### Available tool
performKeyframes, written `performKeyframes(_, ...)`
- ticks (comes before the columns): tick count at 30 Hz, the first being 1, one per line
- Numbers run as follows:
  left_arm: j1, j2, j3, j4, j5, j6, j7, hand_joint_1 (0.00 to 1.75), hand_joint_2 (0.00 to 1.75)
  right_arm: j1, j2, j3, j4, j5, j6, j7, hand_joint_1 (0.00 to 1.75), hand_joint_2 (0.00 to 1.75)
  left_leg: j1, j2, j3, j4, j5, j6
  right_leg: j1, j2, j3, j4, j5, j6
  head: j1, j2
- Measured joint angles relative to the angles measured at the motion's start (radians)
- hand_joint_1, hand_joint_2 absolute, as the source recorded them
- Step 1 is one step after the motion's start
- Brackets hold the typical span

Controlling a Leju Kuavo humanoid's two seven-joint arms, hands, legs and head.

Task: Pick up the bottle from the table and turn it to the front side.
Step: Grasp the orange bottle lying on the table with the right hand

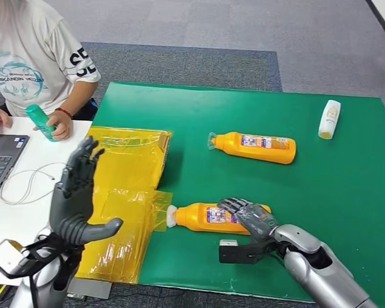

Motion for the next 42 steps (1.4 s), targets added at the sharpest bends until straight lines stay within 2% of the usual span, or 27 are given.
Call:
performKeyframes(2,0.020,0.007,0.017,-0.046,-0.035,0.044,0.000,0.00,1.75,0.010,-0.002,0.000,0.001,0.002,-0.007,0.006,0.00,1.75,0.000,0.000,0.001,0.000,-0.001,0.000,0.000,0.000,0.001,0.000,-0.001,0.001,0.000,0.000)
performKeyframes(6,0.045,0.010,0.035,-0.085,-0.043,0.051,0.000,0.00,1.75,0.016,-0.004,-0.001,0.001,0.007,-0.009,0.008,0.00,1.75,0.000,0.000,0.003,0.000,-0.003,0.002,0.000,0.000,0.004,-0.001,-0.003,0.001,0.000,0.000)
performKeyframes(25,0.055,0.017,0.030,-0.087,-0.096,0.091,0.000,0.00,1.75,0.067,-0.004,-0.042,-0.023,0.014,-0.031,0.004,0.00,1.75,0.000,0.000,0.013,0.000,-0.005,0.003,0.000,0.000,0.014,-0.002,-0.005,0.002,0.000,0.000)
performKeyframes(27,0.060,0.017,0.027,-0.086,-0.104,0.097,0.000,0.00,1.75,0.080,-0.003,-0.052,-0.034,0.014,-0.036,0.004,0.11,1.75,0.000,0.000,0.013,0.000,-0.005,0.003,0.000,0.000,0.014,-0.002,-0.005,0.003,0.000,0.000)
performKeyframes(29,0.063,0.016,0.024,-0.086,-0.107,0.098,0.000,0.00,1.75,0.093,-0.003,-0.060,-0.043,0.015,-0.039,0.004,0.34,1.75,0.000,0.000,0.013,0.000,-0.006,0.003,0.000,0.000,0.014,-0.002,-0.006,0.003,0.000,0.000)
performKeyframes(31,0.067,0.016,0.021,-0.086,-0.106,0.098,0.000,0.00,1.75,0.106,-0.003,-0.070,-0.052,0.017,-0.041,0.004,0.34,1.75,0.000,0.000,0.013,0.000,-0.006,0.003,0.000,0.000,0.014,-0.002,-0.006,0.003,0.000,0.000)
performKeyframes(32,0.068,0.015,0.019,-0.086,-0.105,0.098,0.000,0.00,1.75,0.112,-0.003,-0.075,-0.056,0.017,-0.042,0.004,0.25,1.75,0.000,0.000,0.014,0.000,-0.006,0.003,0.000,0.000,0.014,-0.002,-0.006,0.003,0.000,0.000)
performKeyframes(34,0.072,0.015,0.017,-0.086,-0.097,0.098,0.000,0.00,1.75,0.125,-0.003,-0.084,-0.065,0.015,-0.045,0.004,0.23,1.75,0.000,0.000,0.014,0.000,-0.007,0.003,0.000,0.000,0.015,-0.002,-0.006,0.003,0.000,0.000)
performKeyframes(42,0.077,0.015,0.011,-0.085,-0.072,0.091,0.000,0.00,1.75,0.164,-0.002,-0.113,-0.093,0.006,-0.046,0.001,0.64,1.75,0.000,0.000,0.015,0.000,-0.008,0.003,0.000,0.000,0.016,-0.002,-0.007,0.003,0.000,0.000)
